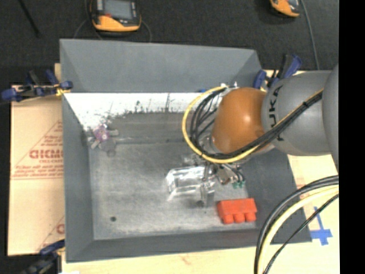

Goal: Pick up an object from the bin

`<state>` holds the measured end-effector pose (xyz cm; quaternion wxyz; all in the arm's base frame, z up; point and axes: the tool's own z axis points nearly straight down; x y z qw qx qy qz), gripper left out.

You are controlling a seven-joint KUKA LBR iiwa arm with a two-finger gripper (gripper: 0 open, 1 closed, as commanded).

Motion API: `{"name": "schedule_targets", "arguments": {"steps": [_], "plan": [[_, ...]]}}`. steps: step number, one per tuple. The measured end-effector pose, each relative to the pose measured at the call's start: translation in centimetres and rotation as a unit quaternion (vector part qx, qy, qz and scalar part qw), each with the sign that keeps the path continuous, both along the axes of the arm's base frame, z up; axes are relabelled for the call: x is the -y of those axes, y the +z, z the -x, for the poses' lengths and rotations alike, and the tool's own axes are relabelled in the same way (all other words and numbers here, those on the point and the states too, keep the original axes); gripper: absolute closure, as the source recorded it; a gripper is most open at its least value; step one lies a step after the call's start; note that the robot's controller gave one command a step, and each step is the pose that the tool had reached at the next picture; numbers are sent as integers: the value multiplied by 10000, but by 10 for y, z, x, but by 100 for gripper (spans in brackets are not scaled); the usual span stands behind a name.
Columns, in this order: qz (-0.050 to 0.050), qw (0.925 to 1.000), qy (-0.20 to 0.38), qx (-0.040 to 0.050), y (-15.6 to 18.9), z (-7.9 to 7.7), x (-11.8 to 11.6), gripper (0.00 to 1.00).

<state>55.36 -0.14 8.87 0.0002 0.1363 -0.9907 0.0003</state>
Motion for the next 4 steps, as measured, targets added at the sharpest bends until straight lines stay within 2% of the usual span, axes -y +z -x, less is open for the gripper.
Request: {"name": "schedule_targets", "arguments": {"steps": [1,2,3,4], "plan": [[-3,10000,-7,18,2,-1,-1,100],[13,9750,2223,38,97,-55,50,100],[10,9754,2205,36,153,-49,58,100],[-2,9896,1438,24,150,-74,78,100]]}}
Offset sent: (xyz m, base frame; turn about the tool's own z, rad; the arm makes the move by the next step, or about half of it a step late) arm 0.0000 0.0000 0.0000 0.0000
